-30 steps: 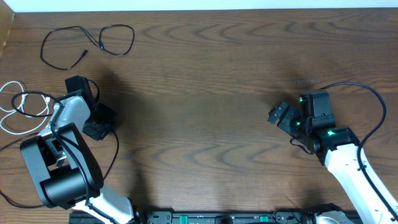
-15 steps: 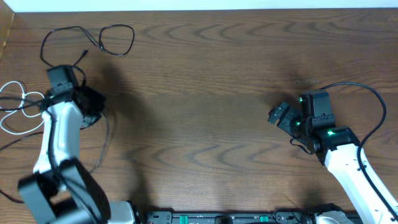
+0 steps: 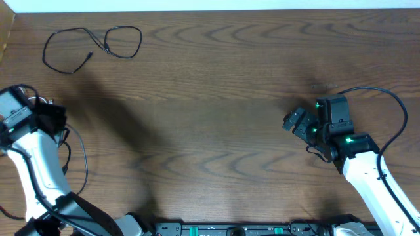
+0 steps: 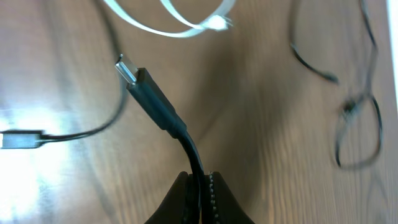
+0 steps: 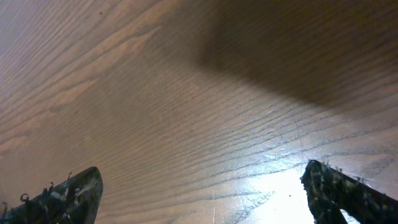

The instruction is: Untangle cables

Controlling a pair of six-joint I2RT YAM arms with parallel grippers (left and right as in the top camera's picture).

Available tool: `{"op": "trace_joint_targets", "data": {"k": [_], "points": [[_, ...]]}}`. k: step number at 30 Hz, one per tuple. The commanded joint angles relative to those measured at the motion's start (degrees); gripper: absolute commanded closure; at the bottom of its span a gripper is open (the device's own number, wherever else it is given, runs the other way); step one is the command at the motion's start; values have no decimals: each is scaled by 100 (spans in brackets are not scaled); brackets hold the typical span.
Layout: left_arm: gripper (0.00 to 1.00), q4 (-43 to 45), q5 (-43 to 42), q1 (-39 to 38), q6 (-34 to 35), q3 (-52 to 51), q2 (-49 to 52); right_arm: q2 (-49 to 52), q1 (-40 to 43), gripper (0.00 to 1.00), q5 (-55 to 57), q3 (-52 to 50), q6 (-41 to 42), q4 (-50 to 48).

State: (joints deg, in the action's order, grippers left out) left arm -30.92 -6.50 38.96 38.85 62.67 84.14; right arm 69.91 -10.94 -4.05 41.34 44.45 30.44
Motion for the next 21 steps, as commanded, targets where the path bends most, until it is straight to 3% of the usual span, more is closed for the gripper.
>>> {"op": "trace_joint_targets", "data": {"k": [1, 11, 18, 19, 21], "points": [[92, 11, 203, 367, 522, 90, 245, -15, 9, 1, 70, 17, -83, 4], [92, 153, 201, 1150, 1187, 90, 728, -15, 9, 1, 72, 17, -83, 4], [86, 433, 201, 1274, 927, 87, 988, -15, 9, 1, 72, 17, -83, 4], [83, 455, 201, 1274, 927, 87, 988, -15, 9, 1, 70, 15, -83, 4], [57, 540, 199, 1274, 920, 90, 984, -15, 9, 1, 70, 17, -83, 4]]}}
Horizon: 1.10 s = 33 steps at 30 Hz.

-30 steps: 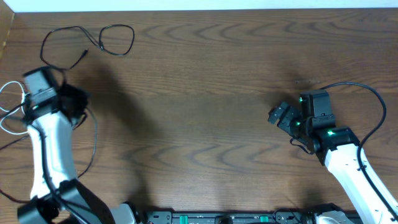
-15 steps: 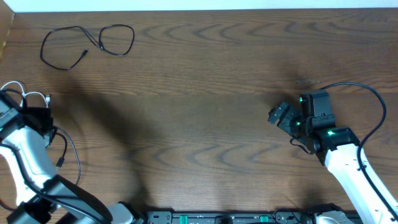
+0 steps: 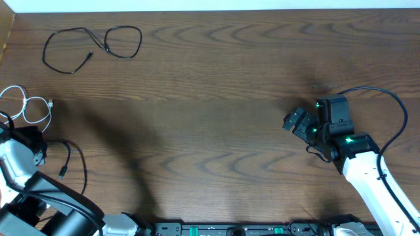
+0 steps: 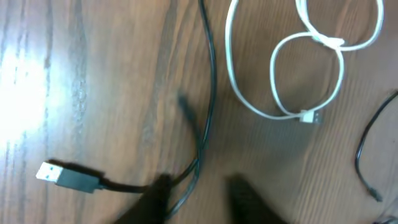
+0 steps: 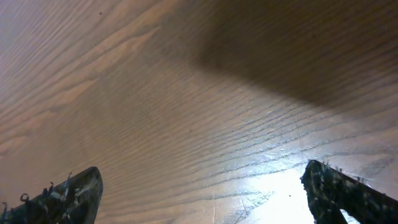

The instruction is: Untangle cables

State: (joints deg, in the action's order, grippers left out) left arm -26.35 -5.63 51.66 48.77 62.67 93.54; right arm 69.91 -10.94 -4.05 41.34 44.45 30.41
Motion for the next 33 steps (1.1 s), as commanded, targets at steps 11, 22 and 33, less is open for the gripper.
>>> {"op": "trace_joint_targets", "data": {"k": [11, 22, 33], "points": [[31, -752, 1419, 1119, -1019, 98, 46, -15, 9, 1, 70, 17, -83, 7], [31, -855, 1705, 2243, -1062, 2, 623, -15, 9, 1, 70, 17, -83, 7], [31, -723, 1427, 2236, -1150, 2, 1128, -15, 9, 1, 70, 17, -83, 7]]}}
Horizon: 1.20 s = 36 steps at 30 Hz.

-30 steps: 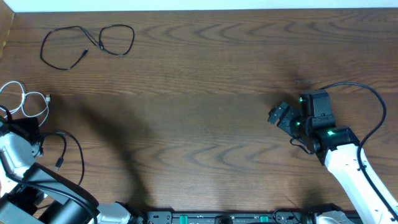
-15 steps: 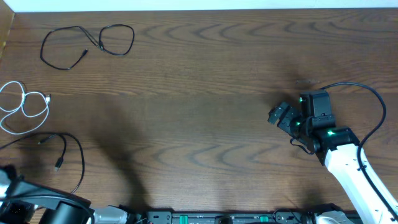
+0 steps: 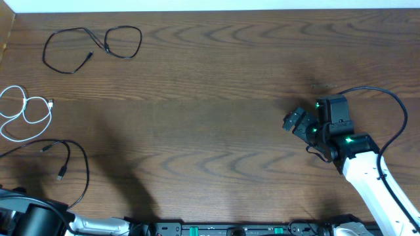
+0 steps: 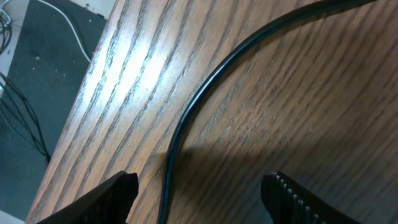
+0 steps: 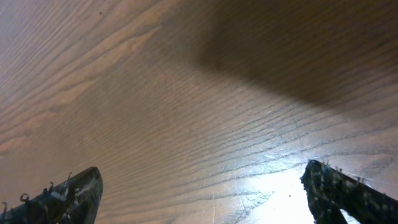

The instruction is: Untangle cables

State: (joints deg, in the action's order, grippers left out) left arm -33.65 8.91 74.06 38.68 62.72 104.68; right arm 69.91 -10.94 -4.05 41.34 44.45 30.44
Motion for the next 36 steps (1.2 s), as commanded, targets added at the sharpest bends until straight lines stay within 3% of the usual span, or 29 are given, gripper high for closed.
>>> {"op": "trace_joint_targets", "data": {"k": [1, 24, 27, 30, 36], "points": [[31, 7, -24, -4, -138, -2, 13, -13, 9, 1, 72, 17, -83, 4], [32, 74, -407, -15, 273, -225, 525, -15, 9, 1, 72, 17, -83, 4], [59, 129, -564, -15, 245, -225, 584, -13, 9, 1, 70, 17, -83, 4], [74, 203, -577, -15, 201, -223, 592, -13, 9, 1, 70, 17, -83, 4], [85, 293, -706, -15, 35, -223, 592, -15, 9, 1, 70, 17, -83, 4]]}}
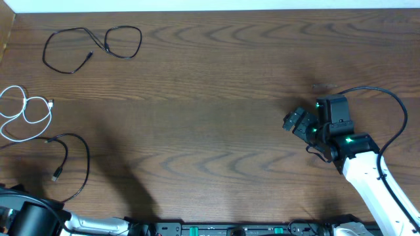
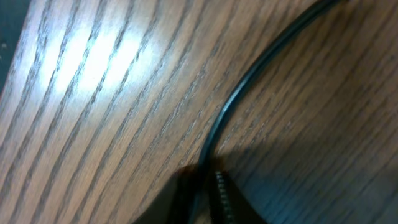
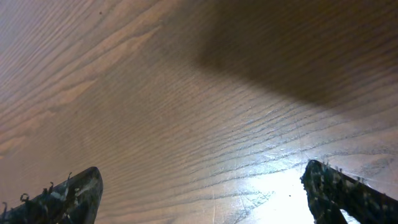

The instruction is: Untangle cables

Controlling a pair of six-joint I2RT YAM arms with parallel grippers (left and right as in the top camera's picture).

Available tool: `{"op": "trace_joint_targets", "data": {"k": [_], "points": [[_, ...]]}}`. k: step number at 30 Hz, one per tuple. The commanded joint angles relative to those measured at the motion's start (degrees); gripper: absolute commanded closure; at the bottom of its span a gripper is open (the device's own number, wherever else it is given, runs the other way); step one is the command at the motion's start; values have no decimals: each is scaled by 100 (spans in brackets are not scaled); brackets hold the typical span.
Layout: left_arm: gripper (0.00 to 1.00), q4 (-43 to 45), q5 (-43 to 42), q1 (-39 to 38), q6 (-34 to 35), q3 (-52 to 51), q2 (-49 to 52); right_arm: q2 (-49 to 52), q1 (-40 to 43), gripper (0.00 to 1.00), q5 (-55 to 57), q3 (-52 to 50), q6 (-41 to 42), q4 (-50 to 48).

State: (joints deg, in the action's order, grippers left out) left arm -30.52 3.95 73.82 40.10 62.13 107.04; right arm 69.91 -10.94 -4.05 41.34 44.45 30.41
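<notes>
A black USB cable [image 1: 88,164] lies looped on the near left of the table. My left gripper [image 2: 204,190] is shut on a stretch of that black cable [image 2: 249,81] close to the table's left edge. In the overhead view only the left arm [image 1: 26,219] shows, at the bottom left corner. A white cable [image 1: 25,108] lies coiled by the left edge, apart from the black one. A thin black cable [image 1: 105,40] rests at the far left. My right gripper [image 3: 205,199] hovers open over bare wood, seen from above as the right gripper [image 1: 296,124].
The wooden table [image 1: 210,98] runs the full width, with its left edge [image 2: 25,37] beside the held cable. The right arm's own black lead [image 1: 394,105] arcs behind it. A rail [image 1: 230,229] lines the near edge.
My left gripper, which stood open astride the black USB cable by the table's edge, is now shut on it. The cable's loop has shifted slightly on the table. The right arm is unchanged.
My left gripper first held the black USB cable's plug end up near the white cable. Then it was open, with the cable lying beside the white coil. Later it was open over the cable at the near left edge, and now it grips it there.
</notes>
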Motion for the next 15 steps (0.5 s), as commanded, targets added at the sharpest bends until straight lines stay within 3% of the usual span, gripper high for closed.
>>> {"op": "trace_joint_targets", "data": {"k": [1, 5, 15], "points": [[85, -20, -210, 9, -105, -164, 356, -15, 9, 1, 70, 17, -83, 7], [92, -22, -212, 9, -107, -157, 354, -15, 9, 1, 70, 17, -83, 7], [92, -2, -549, -35, -199, 39, 308, -15, 9, 1, 72, 15, -83, 7]]}}
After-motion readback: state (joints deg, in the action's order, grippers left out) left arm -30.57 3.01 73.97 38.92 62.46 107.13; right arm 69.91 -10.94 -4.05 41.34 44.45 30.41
